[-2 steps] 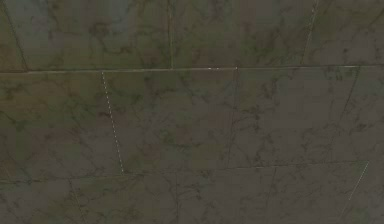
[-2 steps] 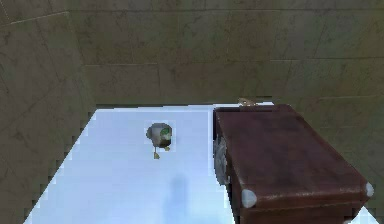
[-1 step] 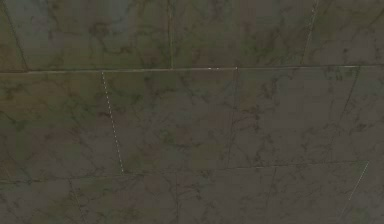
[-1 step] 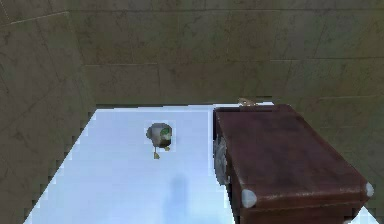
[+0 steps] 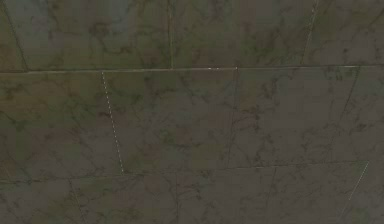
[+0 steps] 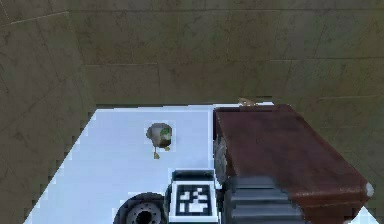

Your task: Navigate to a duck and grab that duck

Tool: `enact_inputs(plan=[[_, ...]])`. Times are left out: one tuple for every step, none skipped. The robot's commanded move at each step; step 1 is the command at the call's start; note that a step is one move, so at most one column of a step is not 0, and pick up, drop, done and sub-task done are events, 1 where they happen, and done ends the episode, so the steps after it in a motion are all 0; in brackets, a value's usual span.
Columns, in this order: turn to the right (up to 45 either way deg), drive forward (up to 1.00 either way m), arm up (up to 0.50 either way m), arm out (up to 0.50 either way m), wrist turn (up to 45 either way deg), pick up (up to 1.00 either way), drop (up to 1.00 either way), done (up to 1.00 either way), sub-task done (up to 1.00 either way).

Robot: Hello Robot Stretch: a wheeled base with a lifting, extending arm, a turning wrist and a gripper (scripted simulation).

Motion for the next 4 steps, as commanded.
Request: enact_inputs(plan=[[0.0,0.00,0.00,0.22,0.0,0.00,0.00,0.00,0.00],[0.0,0.00,0.00,0.00,45.0,0.00,0.00,0.00,0.00],[0.0,0.00,0.00,0.00,45.0,0.00,0.00,0.00,0.00],[0.0,0.00,0.00,0.00,45.0,0.00,0.00,0.00,0.00]])
